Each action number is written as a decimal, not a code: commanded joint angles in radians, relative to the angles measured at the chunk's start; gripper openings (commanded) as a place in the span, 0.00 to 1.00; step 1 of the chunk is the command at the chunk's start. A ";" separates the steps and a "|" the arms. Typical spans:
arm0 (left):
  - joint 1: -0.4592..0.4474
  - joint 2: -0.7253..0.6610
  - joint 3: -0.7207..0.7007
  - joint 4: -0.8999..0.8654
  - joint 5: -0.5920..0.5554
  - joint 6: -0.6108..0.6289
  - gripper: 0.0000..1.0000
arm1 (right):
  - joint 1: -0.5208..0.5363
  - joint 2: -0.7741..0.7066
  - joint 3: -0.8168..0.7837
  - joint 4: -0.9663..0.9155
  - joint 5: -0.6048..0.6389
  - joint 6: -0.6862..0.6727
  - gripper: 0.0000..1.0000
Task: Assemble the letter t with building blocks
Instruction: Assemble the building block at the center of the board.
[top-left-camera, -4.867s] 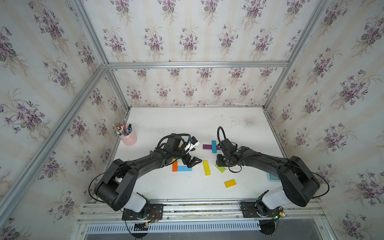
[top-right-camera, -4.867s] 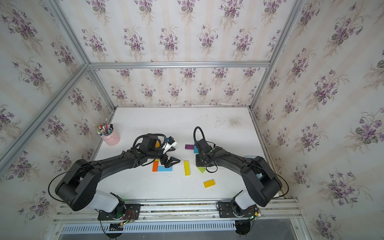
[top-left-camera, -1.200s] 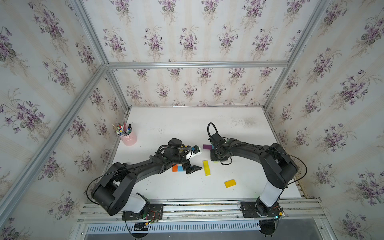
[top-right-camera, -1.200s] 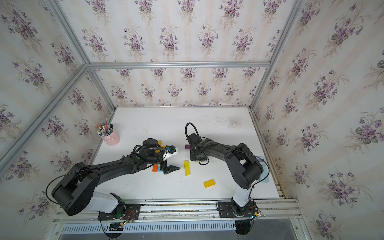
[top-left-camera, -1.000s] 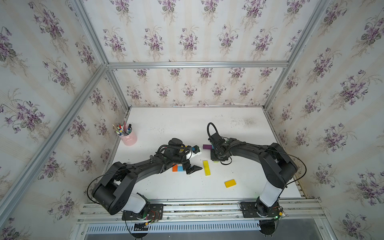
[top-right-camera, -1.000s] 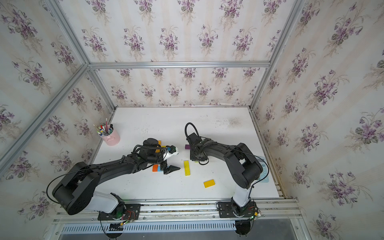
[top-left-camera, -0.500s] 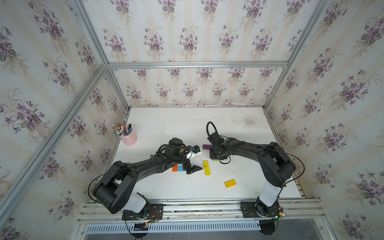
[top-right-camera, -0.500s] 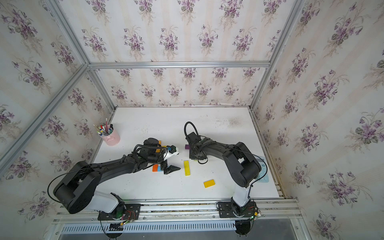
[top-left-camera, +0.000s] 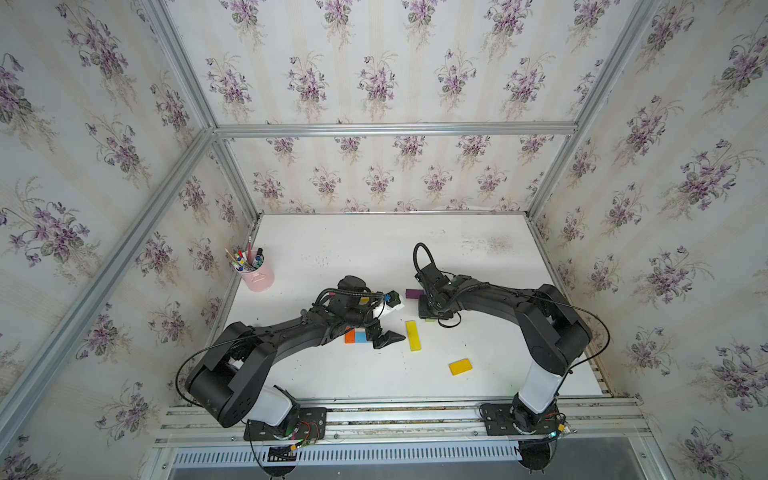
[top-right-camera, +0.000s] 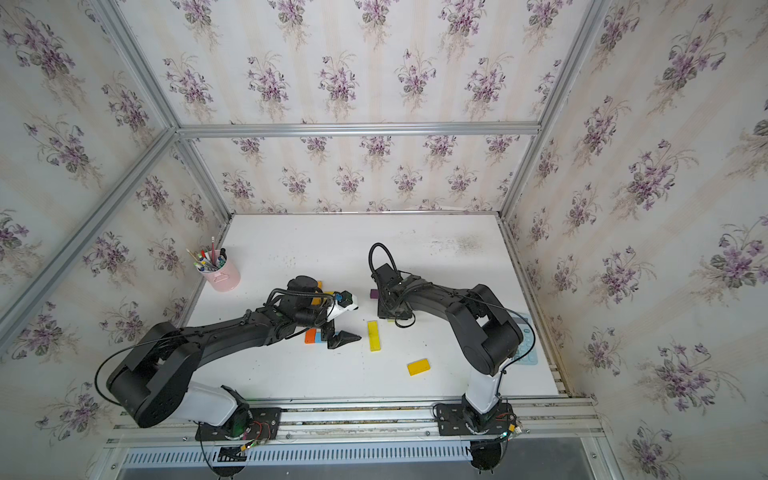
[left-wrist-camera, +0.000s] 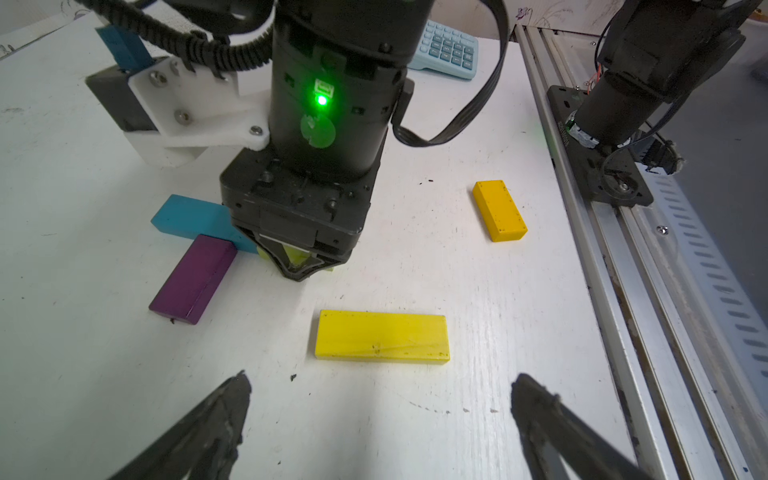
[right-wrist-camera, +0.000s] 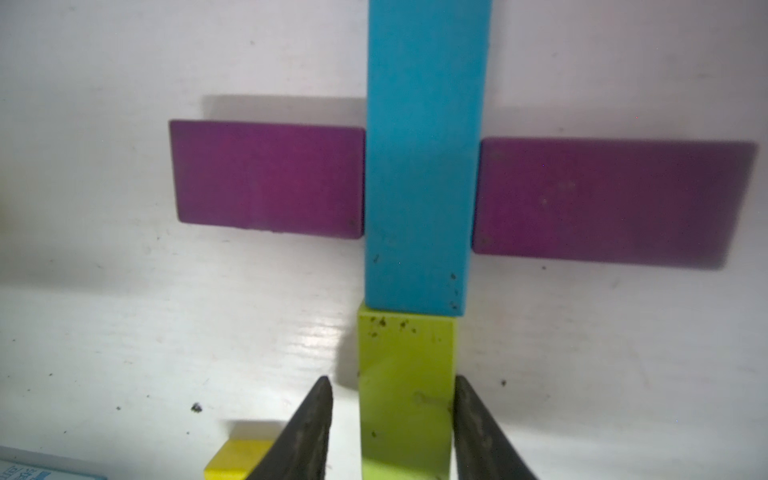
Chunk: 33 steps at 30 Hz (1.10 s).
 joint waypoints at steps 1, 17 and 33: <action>-0.002 -0.001 0.007 0.003 0.019 0.009 1.00 | -0.005 0.025 -0.012 -0.054 0.011 0.005 0.44; -0.005 0.006 0.014 -0.008 0.031 0.014 1.00 | -0.008 0.020 -0.019 -0.060 0.032 0.000 0.35; -0.010 0.013 0.024 -0.029 0.033 0.027 1.00 | -0.007 0.009 -0.011 -0.058 0.039 -0.009 0.67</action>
